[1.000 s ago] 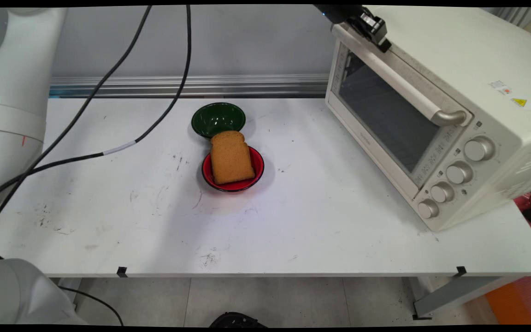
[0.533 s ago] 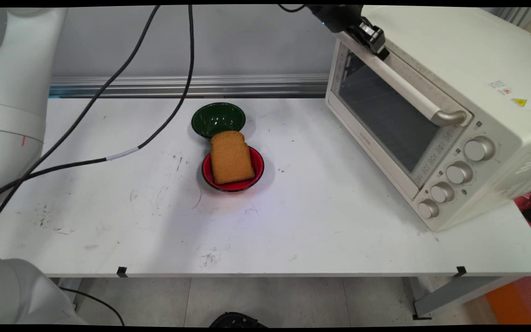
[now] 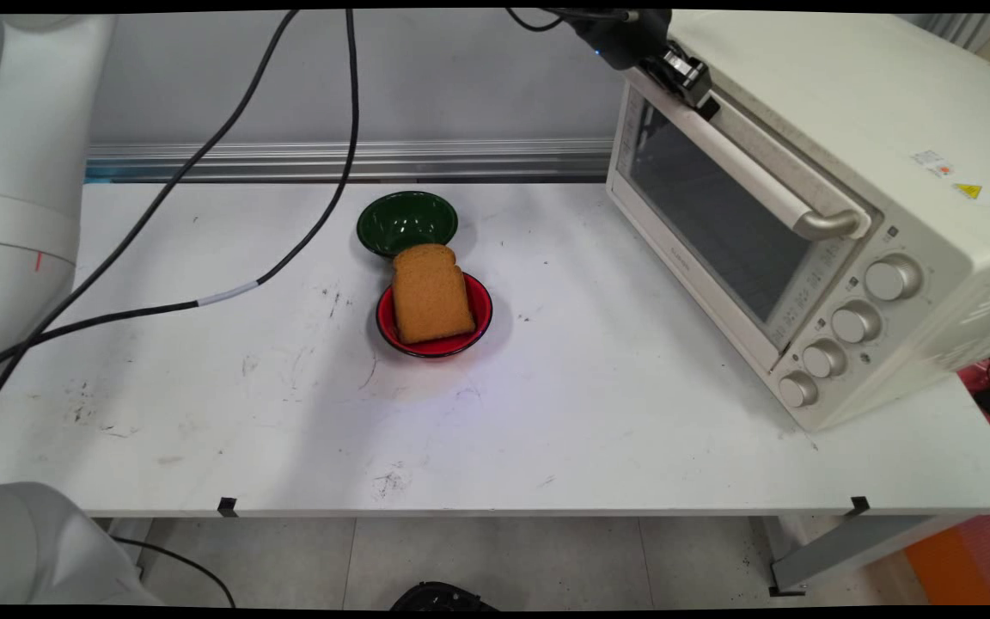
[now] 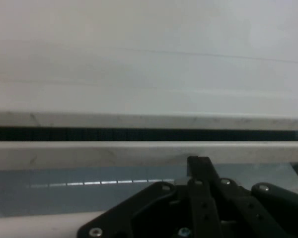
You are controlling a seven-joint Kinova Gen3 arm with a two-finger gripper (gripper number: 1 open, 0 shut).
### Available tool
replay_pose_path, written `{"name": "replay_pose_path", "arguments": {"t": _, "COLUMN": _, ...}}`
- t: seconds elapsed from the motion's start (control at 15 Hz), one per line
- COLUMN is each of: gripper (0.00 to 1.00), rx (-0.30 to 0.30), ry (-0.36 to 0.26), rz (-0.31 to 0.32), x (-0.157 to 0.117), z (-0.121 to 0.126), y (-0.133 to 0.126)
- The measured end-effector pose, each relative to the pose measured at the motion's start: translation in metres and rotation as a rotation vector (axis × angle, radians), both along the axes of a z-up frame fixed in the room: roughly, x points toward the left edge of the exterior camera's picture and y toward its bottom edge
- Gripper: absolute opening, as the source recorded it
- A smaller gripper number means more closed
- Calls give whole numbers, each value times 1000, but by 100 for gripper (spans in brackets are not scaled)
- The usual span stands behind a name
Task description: Open the oven
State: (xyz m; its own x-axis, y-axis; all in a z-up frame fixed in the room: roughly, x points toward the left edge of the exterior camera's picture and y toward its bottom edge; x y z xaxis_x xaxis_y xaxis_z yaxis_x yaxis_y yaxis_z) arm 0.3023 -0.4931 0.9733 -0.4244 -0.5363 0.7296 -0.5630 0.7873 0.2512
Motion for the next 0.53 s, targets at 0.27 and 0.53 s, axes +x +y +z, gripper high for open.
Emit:
{"name": "replay_pose_path", "arguments": {"t": 0.27, "gripper": 0, "rx": 14, "ry": -8, "rz": -4, "x": 6, "z": 0, "y": 10}}
{"name": "replay_pose_path", "arguments": {"t": 0.53, "gripper": 0, "rx": 28, "ry": -20, "rz": -4, "x": 15, "z": 0, "y": 21}}
